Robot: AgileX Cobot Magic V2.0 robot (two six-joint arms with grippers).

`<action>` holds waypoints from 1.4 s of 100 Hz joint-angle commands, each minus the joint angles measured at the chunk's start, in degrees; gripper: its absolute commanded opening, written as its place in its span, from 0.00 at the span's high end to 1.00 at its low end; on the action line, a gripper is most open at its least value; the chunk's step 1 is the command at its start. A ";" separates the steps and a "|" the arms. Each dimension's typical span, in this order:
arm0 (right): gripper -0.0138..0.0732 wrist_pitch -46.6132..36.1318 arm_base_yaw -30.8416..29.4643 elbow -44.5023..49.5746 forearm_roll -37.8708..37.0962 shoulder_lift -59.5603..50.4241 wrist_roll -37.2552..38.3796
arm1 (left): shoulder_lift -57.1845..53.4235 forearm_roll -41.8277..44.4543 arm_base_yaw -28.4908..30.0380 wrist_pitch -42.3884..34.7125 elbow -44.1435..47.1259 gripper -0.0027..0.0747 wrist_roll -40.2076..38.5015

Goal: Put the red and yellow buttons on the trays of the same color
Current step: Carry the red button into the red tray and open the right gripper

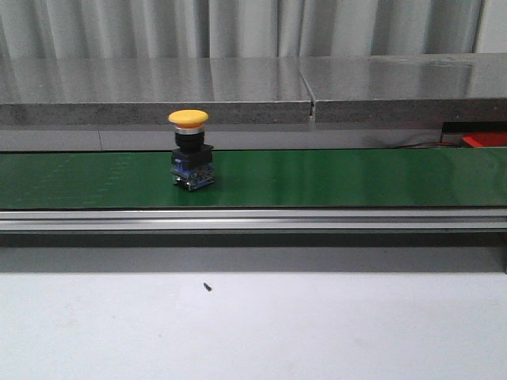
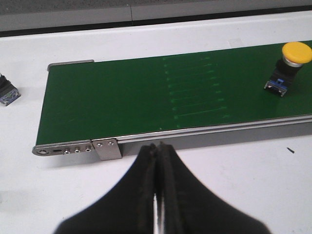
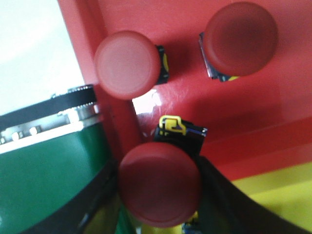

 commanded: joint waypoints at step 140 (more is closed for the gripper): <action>0.28 -10.92 -0.16 8.46 4.81 -15.37 -6.98 | 0.05 -0.46 -0.51 -3.98 -1.57 0.99 0.11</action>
